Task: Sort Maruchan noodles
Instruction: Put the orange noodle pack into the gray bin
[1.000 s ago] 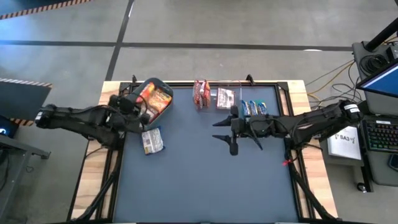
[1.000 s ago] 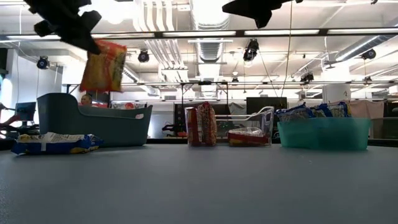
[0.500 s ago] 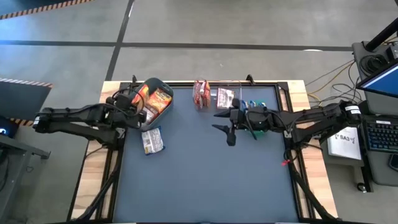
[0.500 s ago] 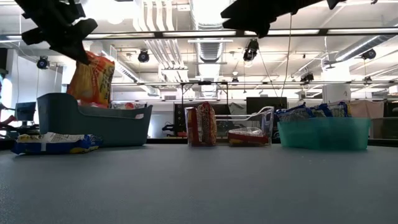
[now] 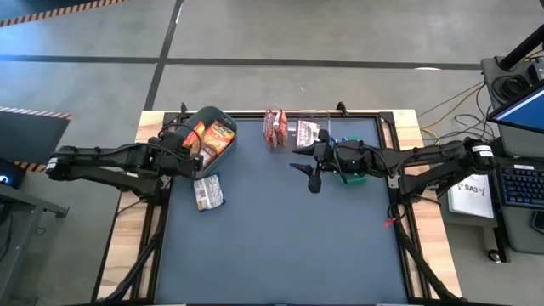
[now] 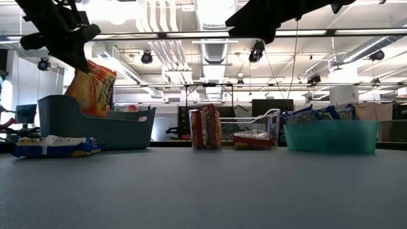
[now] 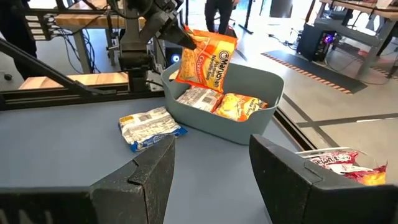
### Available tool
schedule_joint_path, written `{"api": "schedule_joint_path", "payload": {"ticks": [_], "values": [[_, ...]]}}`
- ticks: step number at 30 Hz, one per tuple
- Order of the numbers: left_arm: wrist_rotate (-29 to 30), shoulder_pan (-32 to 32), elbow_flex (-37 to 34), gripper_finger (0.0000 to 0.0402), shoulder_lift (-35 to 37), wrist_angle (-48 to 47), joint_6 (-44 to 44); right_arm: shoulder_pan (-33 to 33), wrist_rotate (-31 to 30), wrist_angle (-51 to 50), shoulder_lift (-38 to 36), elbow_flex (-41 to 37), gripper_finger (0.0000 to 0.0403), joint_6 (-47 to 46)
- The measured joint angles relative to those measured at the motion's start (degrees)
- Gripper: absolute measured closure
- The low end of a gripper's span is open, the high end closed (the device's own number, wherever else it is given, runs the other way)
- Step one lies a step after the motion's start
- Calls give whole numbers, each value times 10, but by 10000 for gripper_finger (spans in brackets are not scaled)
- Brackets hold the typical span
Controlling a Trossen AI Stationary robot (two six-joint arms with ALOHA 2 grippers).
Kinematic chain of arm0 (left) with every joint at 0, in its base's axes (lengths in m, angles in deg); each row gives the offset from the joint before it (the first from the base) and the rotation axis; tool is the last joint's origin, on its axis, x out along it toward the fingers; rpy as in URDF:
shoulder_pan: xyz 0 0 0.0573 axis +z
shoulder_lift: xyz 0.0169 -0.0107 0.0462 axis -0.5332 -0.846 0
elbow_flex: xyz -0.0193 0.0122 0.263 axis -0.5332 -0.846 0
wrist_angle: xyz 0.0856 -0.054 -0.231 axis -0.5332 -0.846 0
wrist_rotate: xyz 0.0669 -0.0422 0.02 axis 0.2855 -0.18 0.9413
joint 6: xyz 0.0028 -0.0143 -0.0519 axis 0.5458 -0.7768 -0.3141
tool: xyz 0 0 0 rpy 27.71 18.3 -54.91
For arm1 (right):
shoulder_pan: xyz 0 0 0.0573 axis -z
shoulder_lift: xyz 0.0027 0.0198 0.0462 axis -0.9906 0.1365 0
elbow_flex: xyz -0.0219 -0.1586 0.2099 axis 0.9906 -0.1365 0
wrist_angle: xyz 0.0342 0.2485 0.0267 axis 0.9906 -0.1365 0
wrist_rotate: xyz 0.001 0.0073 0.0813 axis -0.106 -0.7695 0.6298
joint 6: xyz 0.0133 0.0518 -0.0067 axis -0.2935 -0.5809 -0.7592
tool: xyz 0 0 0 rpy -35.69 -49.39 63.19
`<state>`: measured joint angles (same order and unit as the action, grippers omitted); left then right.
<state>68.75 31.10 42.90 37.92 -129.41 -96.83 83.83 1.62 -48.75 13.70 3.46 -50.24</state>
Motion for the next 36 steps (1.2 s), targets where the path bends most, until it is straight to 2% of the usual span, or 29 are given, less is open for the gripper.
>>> {"api": "schedule_joint_path", "payload": {"ticks": [5, 12, 36], "values": [[-4, 0, -2, 386, -9, 4, 0, 5, 0, -2, 0, 0, 209, 0], [-34, 0, -3, 381, -16, 65, 32, 14, 0, -8, 0, 0, 209, 0], [-34, 0, -35, 380, -20, 80, 26, 14, 0, -11, 1, -1, 209, 8]]}}
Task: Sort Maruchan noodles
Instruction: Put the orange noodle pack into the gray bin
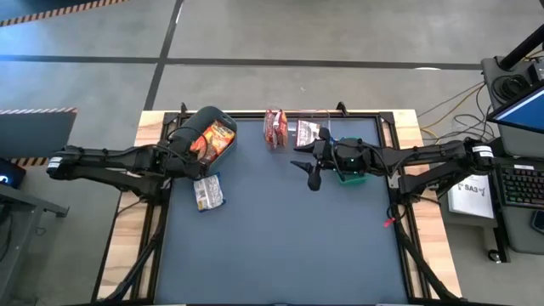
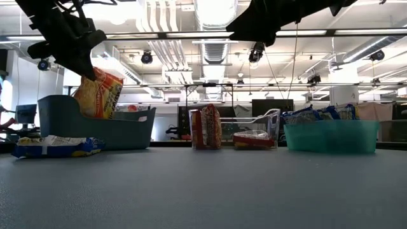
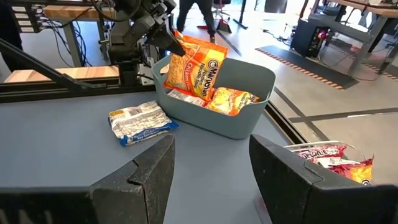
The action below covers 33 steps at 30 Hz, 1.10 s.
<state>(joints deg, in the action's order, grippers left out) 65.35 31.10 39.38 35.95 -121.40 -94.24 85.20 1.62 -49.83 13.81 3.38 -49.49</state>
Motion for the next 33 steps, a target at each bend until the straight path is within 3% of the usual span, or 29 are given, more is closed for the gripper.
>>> {"api": "schedule_joint_path", "payload": {"ticks": [33], "values": [[-3, 0, -1, 379, 1, -5, -15, 0, 0, 0, 0, 0, 209, -2]]}}
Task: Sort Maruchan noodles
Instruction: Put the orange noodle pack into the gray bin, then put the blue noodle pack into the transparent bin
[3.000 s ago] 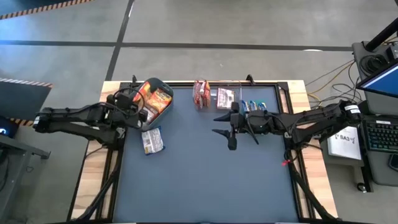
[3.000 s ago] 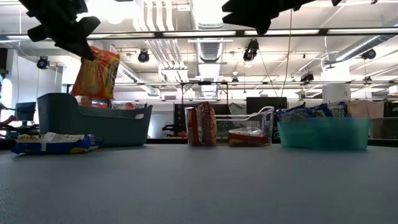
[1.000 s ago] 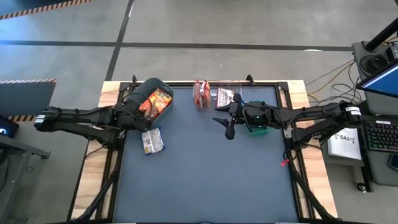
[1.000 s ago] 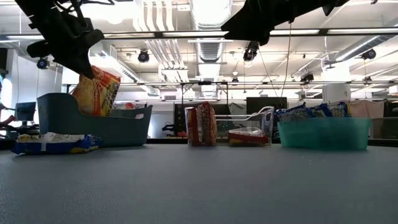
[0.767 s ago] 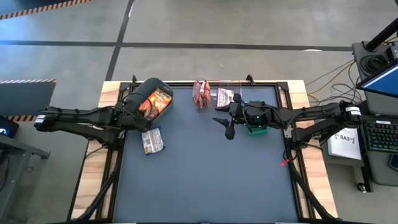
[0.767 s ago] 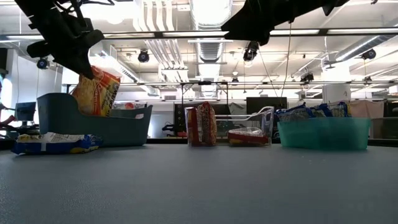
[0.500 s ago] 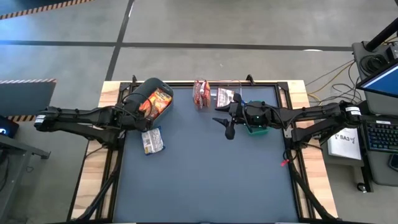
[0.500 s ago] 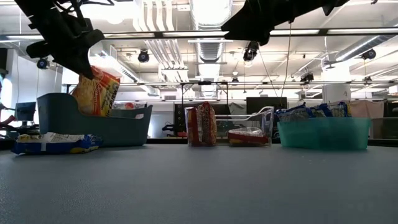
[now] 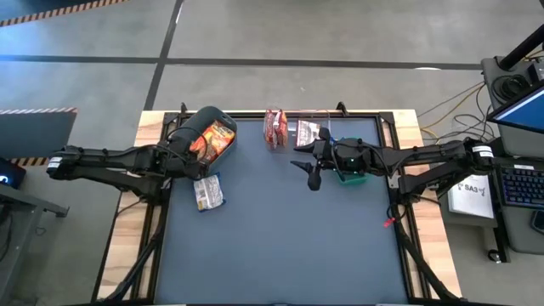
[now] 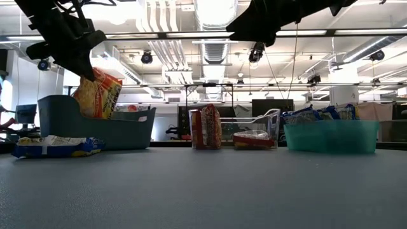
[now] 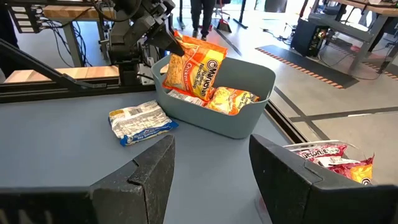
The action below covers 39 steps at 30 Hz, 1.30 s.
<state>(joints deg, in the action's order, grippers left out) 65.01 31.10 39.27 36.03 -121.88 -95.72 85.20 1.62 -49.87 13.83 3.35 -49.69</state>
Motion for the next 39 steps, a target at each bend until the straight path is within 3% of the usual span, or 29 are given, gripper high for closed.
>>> {"api": "schedule_joint_path", "payload": {"ticks": [9, 22, 39], "values": [[0, 0, 0, 367, 0, -4, 0, 0, 0, -4, 0, 0, 209, 0], [4, 0, 0, 281, 0, -63, 0, 0, 0, -8, 0, 0, 209, 0], [55, 1, 57, 278, 0, -168, -8, 0, 0, -8, 0, 0, 209, -1]]}}
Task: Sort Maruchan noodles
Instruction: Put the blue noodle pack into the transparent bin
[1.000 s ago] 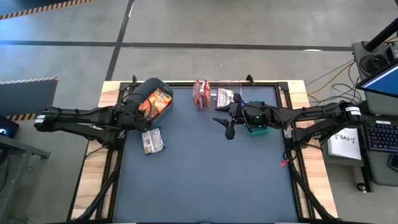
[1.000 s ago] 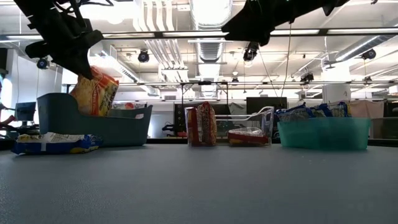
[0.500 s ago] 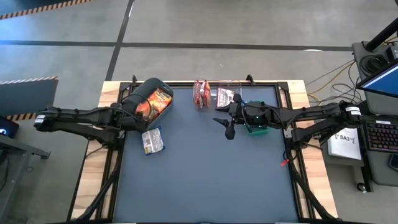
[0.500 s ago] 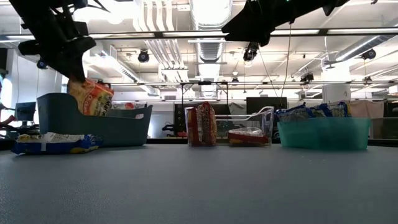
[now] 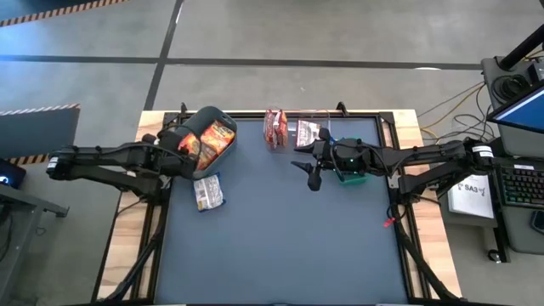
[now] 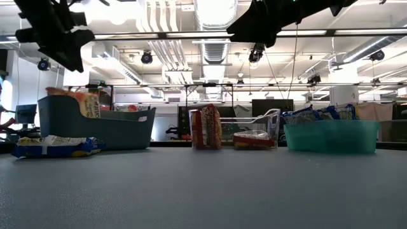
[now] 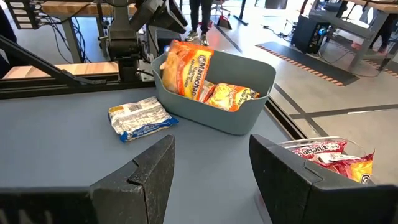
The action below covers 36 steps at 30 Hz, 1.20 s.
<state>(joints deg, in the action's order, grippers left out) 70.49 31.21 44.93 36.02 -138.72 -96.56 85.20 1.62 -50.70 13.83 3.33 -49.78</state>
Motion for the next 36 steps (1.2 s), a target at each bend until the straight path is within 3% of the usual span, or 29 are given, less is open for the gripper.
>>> {"api": "schedule_joint_path", "payload": {"ticks": [12, 22, 28, 32, 36], "values": [[1, 0, -8, 278, -5, 1, 6, 0, 0, -1, 0, 0, 209, 1], [-2, -4, -21, 278, -60, 36, -2, 0, 0, -5, 0, 0, 209, -10], [-28, -62, 3, 278, -91, 135, 84, -15, 33, -8, 7, -32, 209, -75], [-94, -113, 26, 278, -110, 184, 158, -28, 36, -22, 15, -42, 209, -156], [-236, -161, 56, 278, -128, 188, 202, -35, 70, -85, 18, -26, 209, -273]]}}
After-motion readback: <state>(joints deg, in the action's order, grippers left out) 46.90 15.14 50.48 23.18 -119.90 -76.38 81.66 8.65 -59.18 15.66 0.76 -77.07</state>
